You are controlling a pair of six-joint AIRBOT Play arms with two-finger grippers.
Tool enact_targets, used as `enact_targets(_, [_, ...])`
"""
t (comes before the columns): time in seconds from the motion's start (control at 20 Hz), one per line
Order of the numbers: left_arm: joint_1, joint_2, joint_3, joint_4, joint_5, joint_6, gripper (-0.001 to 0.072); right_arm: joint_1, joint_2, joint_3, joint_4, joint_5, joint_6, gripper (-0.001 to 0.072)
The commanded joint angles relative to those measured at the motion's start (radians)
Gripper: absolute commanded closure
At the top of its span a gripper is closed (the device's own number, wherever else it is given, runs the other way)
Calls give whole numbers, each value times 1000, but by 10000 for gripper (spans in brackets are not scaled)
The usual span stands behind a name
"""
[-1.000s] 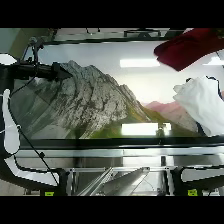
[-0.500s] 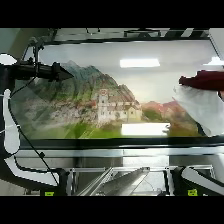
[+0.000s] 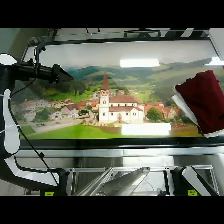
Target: Fold the shirts.
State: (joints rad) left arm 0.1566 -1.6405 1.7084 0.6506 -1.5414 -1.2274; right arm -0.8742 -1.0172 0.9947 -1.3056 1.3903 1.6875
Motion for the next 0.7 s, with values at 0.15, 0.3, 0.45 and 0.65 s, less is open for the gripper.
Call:
enact_targets(0.15, [1, 0, 90, 1, -20, 0, 686, -8, 18, 165, 77, 232, 3, 10])
enact_targets(0.3, [1, 21, 190, 1, -45, -1, 686, 37, 80, 190, 341, 175, -94, 618])
enact_targets(0.45, [-6, 129, 69, 2, -41, 14, 685, 189, 146, 188, 418, 82, -127, 692])
enact_targets(0.65, [-6, 411, -387, 4, 17, 90, 685, 491, 240, 43, 409, -19, -159, 692])
